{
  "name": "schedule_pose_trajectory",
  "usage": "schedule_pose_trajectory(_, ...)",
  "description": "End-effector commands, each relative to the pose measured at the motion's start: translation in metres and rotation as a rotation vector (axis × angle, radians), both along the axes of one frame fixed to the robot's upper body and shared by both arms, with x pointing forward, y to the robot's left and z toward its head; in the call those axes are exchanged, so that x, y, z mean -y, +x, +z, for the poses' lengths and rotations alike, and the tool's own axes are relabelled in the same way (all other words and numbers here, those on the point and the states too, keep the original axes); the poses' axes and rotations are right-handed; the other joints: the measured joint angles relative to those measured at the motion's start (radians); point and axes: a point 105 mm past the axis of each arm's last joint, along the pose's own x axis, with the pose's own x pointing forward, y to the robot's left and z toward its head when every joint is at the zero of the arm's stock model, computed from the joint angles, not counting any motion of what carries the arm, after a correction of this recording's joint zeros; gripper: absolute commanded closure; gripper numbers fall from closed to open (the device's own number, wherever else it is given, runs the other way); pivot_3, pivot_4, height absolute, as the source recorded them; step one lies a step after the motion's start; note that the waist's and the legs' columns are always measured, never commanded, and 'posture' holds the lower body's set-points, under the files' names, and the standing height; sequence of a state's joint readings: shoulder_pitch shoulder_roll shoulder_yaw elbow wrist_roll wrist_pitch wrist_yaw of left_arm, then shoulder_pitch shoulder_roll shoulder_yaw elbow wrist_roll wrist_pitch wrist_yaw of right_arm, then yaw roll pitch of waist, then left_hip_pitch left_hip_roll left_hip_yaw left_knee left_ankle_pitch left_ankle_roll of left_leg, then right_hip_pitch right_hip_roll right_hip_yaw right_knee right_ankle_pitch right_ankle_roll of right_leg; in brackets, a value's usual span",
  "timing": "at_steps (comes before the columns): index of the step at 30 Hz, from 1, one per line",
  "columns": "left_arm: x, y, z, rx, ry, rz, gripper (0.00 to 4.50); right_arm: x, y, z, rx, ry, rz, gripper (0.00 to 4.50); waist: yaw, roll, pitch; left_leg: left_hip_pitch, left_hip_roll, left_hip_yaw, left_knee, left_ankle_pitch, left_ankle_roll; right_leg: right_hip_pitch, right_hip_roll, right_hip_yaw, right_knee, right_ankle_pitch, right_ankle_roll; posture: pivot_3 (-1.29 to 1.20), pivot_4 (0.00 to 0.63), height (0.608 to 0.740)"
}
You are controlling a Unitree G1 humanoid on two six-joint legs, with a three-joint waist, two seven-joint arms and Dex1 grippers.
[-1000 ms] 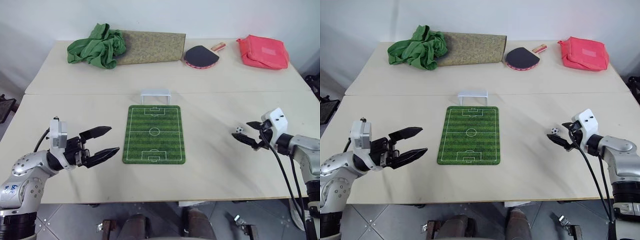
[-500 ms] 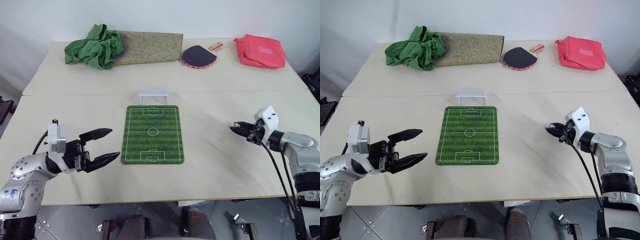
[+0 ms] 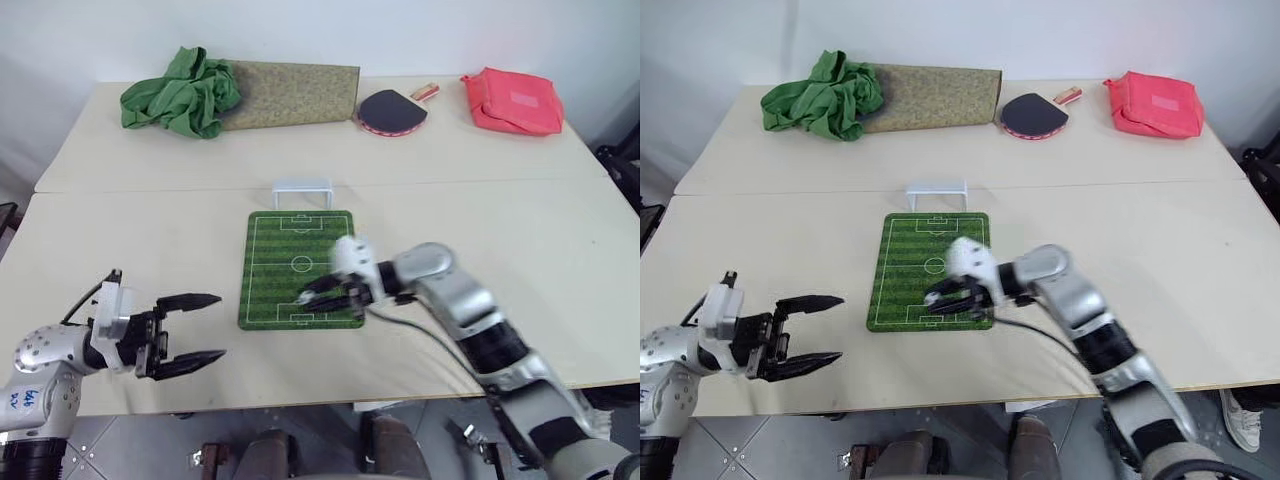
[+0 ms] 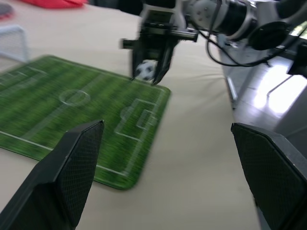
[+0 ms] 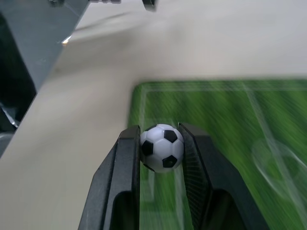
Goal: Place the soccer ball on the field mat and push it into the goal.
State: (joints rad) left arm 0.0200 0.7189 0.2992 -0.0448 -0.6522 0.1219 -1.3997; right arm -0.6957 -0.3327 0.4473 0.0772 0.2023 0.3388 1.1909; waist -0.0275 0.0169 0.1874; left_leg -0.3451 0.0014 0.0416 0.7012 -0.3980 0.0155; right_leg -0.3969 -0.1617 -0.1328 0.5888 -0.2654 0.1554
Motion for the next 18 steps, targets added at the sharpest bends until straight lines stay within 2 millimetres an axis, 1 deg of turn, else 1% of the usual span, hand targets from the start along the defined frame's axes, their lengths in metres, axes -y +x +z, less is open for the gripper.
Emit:
schedule_pose_trajectory(1,0.001,-0.007,0.001,0.036,0.036,-0.017,0.00,-0.002,0.003,0.004,0.054,-0.010,-0.024,3.69,0.002,0.000,0.000,-0.001,0.000,-0.001,0.000,0.000,0.000,0.000,0.000,-0.001,0.000,0.000,0.000,0.00,0.150,0.740)
schedule_pose_trajectory(5,-0.006,-0.009,-0.004,0.014,0.039,0.030,0.00,-0.006,-0.001,-0.006,0.056,-0.037,-0.008,3.69,-0.003,-0.001,0.000,-0.001,-0.001,-0.002,0.000,0.000,0.000,0.000,-0.001,-0.001,0.000,0.000,0.000,0.00,0.150,0.740)
schedule_pose_trajectory(7,-0.006,-0.009,-0.003,0.015,0.033,0.047,0.00,-0.007,0.003,-0.006,0.052,-0.024,-0.026,3.69,-0.004,0.000,0.000,-0.001,-0.001,-0.001,-0.001,0.000,0.000,0.000,0.000,-0.001,0.000,0.000,0.000,0.00,0.150,0.740)
schedule_pose_trajectory(12,-0.007,-0.010,0.001,0.021,0.030,0.062,0.00,0.004,0.010,-0.013,0.053,-0.046,-0.046,3.69,-0.005,0.000,0.000,0.000,0.000,0.000,-0.001,0.000,0.000,0.000,0.000,-0.001,0.000,0.000,0.000,0.00,0.150,0.740)
schedule_pose_trajectory(18,-0.008,-0.007,0.006,0.037,0.030,0.077,0.00,0.006,0.017,-0.023,0.050,-0.055,-0.074,3.69,-0.005,0.000,0.000,0.000,0.000,0.000,-0.001,0.000,0.000,0.000,0.000,-0.001,0.000,0.000,0.000,0.00,0.150,0.740)
